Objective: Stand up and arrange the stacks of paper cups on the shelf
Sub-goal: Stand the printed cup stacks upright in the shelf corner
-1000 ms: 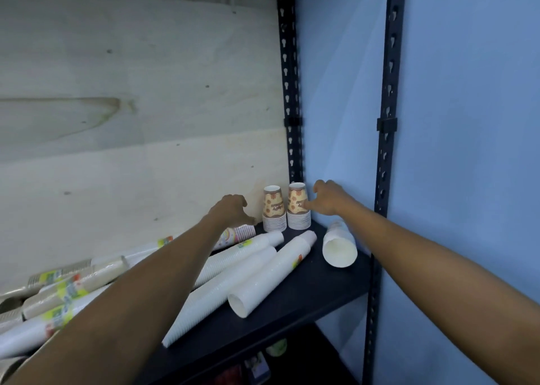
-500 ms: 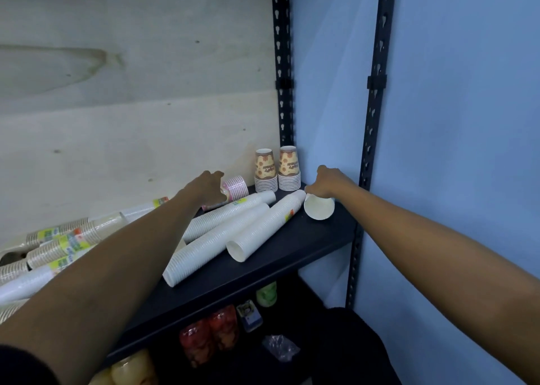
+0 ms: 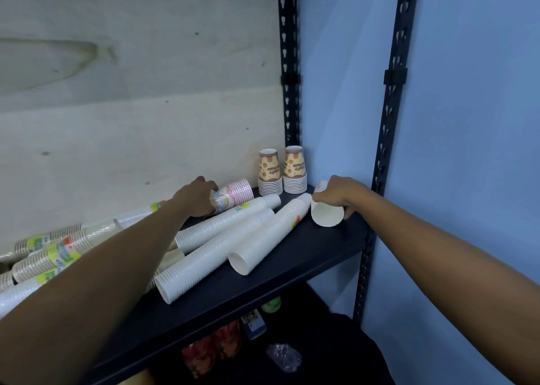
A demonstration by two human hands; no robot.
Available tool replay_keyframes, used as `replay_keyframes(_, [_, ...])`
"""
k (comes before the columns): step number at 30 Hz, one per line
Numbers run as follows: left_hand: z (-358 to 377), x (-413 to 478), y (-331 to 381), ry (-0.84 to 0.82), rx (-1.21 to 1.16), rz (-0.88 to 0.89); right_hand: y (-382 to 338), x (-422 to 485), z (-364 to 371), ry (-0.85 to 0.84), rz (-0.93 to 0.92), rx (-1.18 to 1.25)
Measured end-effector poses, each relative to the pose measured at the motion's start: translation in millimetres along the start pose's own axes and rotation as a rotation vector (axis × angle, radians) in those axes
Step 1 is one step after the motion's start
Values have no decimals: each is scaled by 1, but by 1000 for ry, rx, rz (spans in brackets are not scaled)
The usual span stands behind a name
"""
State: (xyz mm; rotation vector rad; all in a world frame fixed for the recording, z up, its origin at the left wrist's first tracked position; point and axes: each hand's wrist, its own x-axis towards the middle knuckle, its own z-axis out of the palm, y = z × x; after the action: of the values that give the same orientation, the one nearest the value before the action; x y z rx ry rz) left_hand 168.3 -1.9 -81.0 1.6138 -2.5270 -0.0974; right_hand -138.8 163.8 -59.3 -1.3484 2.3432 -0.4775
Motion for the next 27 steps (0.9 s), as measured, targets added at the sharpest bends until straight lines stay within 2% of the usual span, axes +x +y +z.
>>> replay_keyframes(3, [4,1,-3,3,-85,48,3,-1,-2,-5,2,36])
replay_keyframes(6, [0,7,2,84,-188,72,9,-2,-3,22,9,109])
replay_keyframes(11, [-29,5,43,233,-438,66,14,5,-1,182,-12,99])
replay_keyframes(16, [-51,7,80,423,-666,151,16,14,6,338,-157,272])
replay_keyframes(22, [-46,20,121,396,-857,193,16,25,16,525,-318,412])
replay_keyframes(27, [-21,40,140,380,-919,227,21,42,26,540,-342,520])
